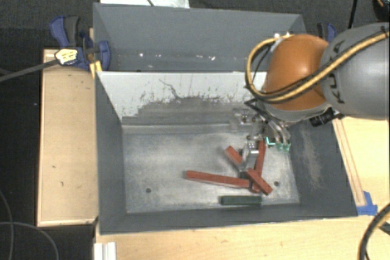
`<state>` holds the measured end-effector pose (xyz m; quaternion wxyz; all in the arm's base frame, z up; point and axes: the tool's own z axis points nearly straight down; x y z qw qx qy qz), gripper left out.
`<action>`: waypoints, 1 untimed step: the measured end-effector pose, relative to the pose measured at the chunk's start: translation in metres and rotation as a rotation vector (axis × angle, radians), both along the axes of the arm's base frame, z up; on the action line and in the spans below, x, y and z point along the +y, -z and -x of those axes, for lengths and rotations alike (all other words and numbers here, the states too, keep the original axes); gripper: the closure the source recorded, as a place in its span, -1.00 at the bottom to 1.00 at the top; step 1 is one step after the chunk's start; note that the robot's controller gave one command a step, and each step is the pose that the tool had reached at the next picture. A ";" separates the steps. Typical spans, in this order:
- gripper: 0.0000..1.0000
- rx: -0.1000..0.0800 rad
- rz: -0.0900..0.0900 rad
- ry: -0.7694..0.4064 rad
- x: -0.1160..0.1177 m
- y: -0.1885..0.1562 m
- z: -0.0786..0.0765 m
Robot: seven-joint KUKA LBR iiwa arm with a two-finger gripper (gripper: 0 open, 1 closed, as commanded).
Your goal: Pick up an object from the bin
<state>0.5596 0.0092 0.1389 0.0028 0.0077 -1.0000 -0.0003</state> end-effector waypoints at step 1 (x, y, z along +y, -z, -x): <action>-1.00 -0.001 -0.001 -0.021 -0.054 0.070 -0.016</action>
Offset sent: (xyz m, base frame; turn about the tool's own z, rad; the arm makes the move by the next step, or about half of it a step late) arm 0.0154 -0.0521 -0.0689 -0.0268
